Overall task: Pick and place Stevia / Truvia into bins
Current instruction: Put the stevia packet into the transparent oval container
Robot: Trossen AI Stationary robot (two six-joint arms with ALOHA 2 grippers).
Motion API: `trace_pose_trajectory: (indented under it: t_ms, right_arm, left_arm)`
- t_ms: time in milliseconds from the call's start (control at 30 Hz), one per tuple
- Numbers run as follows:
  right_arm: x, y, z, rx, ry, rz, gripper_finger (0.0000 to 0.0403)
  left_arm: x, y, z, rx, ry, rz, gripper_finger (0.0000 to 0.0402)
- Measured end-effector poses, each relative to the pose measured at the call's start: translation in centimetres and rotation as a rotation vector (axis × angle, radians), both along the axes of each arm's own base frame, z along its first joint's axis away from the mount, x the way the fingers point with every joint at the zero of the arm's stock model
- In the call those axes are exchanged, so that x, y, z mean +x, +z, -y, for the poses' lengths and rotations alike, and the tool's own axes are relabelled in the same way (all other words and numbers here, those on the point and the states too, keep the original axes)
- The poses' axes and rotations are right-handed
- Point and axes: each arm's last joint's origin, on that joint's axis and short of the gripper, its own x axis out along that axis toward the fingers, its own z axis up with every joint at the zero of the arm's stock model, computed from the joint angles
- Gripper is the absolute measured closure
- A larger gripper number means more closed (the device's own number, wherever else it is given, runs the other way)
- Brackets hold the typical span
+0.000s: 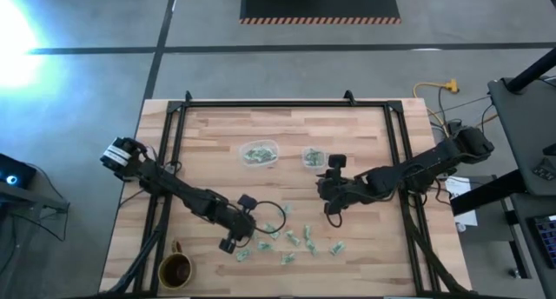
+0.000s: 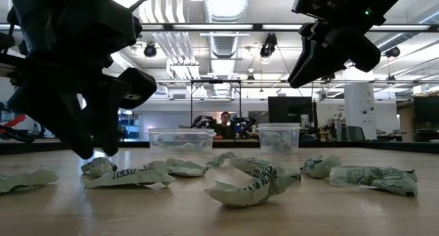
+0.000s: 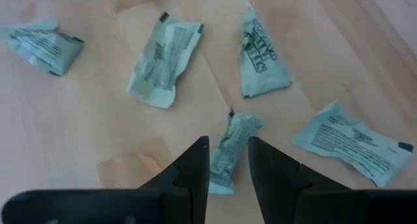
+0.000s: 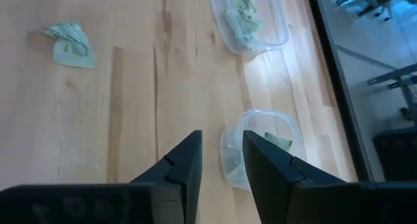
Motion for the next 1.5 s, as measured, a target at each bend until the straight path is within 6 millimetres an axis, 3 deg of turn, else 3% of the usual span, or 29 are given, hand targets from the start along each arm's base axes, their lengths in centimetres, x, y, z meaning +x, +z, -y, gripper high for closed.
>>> trace_pose_trajectory:
  t_ms: [733, 1067, 1267, 1500]
  right_arm:
    - [0.0, 0.0, 0.0, 0.016, 0.004, -0.001, 0.0317]
    - [0.0, 0.0, 0.0, 0.016, 0.004, -0.002, 0.0322]
    - [0.0, 0.0, 0.0, 0.016, 0.004, -0.002, 0.0326]
    - [0.0, 0.0, 0.0, 0.014, 0.006, -0.004, 0.0325]
  left_arm:
    - [-0.8, -1.3, -0.5, 0.019, -0.014, 0.037, 0.0317]
    - [-0.7, -1.3, -0.7, 0.082, -0.003, 0.055, 0.0397]
    - [-0.6, -1.2, -1.0, 0.200, 0.050, 0.099, 0.0400]
    - [-0.3, 0.9, -1.7, 0.406, 0.208, 0.238, 0.0400]
